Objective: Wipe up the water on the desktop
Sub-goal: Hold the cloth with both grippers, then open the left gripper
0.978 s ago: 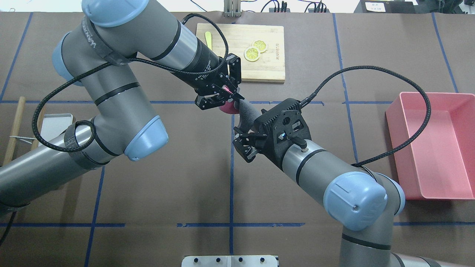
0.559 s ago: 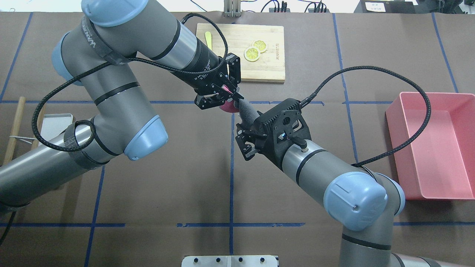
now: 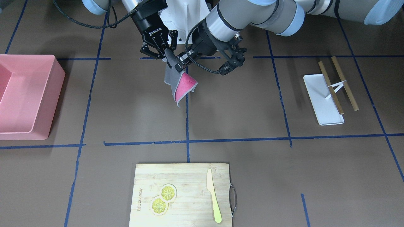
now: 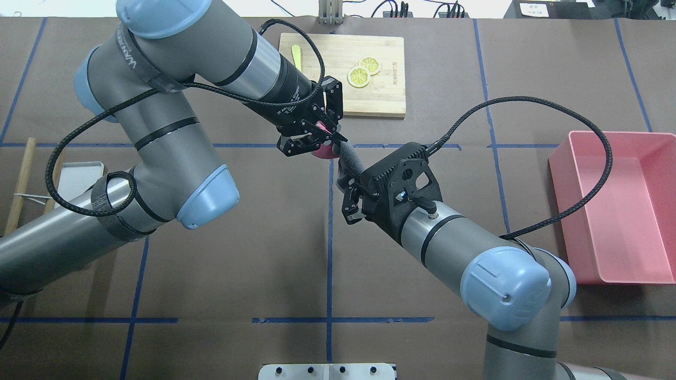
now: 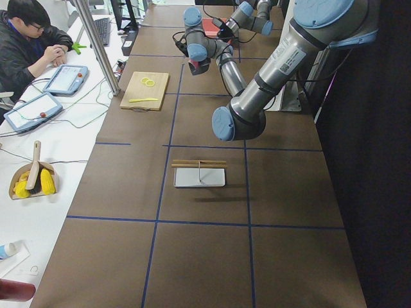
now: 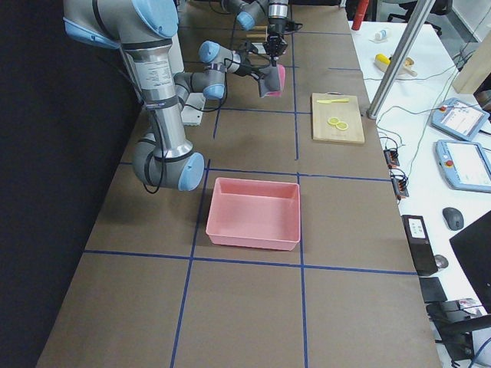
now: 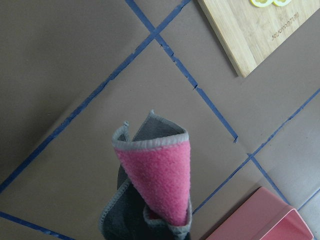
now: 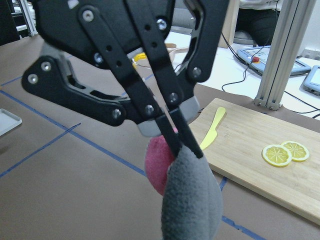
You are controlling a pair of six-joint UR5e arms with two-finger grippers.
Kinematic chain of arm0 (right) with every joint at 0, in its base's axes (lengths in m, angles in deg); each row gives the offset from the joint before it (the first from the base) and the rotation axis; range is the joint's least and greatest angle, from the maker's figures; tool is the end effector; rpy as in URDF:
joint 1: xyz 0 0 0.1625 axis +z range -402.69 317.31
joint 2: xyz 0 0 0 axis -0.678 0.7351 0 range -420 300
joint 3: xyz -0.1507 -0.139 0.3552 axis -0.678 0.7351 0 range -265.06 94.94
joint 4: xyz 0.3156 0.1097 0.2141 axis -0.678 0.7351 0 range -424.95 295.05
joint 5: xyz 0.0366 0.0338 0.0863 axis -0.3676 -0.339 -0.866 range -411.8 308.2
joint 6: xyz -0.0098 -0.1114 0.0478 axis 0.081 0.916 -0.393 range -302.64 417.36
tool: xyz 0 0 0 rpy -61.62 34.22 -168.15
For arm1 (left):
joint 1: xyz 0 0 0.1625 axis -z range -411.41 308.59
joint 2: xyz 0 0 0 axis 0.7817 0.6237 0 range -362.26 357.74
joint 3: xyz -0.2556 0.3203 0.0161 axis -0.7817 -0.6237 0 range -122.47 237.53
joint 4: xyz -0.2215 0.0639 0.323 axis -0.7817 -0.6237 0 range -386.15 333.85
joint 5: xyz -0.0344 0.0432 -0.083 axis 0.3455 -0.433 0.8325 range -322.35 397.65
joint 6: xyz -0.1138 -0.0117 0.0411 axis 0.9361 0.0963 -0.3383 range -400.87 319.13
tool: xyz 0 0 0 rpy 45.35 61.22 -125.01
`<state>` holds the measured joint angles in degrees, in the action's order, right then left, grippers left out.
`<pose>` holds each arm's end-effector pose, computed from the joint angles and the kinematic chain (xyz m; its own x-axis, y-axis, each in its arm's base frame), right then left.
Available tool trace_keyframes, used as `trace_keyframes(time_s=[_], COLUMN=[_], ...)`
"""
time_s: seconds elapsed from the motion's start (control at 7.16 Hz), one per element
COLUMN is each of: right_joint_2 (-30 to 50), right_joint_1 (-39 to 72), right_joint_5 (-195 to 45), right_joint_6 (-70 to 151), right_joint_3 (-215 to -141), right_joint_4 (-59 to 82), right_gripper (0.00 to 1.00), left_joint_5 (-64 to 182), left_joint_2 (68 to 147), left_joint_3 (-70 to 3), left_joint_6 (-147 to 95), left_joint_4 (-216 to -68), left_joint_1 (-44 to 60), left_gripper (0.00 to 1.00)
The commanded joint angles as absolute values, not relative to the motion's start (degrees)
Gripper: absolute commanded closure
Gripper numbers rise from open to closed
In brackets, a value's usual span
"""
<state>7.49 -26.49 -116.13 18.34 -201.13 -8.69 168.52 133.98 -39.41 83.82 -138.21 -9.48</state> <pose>-0.4534 -0.3253 0.1769 0.5963 -0.5560 0.5790 -0.3182 0.4985 0.8064 0.4361 -0.4640 0.0740 0.1361 -0.7009 -0.7002 0.1362 0.7133 -0.6875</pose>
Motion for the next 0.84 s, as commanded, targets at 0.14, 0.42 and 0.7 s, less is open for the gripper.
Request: trace_keyframes(time_s=[0.14,0.42,0.7], right_joint_2=[7.5,7.4,7.5], right_joint_1=[-26.5,-26.5,-26.5], right_joint_5=[-116.1,-116.1,-116.2], right_joint_6=[18.3,18.3,18.2], right_joint_3=[-201.3,-201.3,-201.4], right_joint_4=[-8.7,-8.7,-8.7], right_gripper=[1.00,1.00,1.00], left_joint_5=[168.4,168.0,168.0], left_joint_2=[133.9,133.8,133.8], left_joint_3=[-39.5,-40.0,-40.0], left_joint_6=[83.6,82.6,82.6], left_joint_4=[-138.2,-138.1,-138.1], left_joint_1=[-9.4,-9.4,-9.4], left_gripper=[0.23,0.00,0.00])
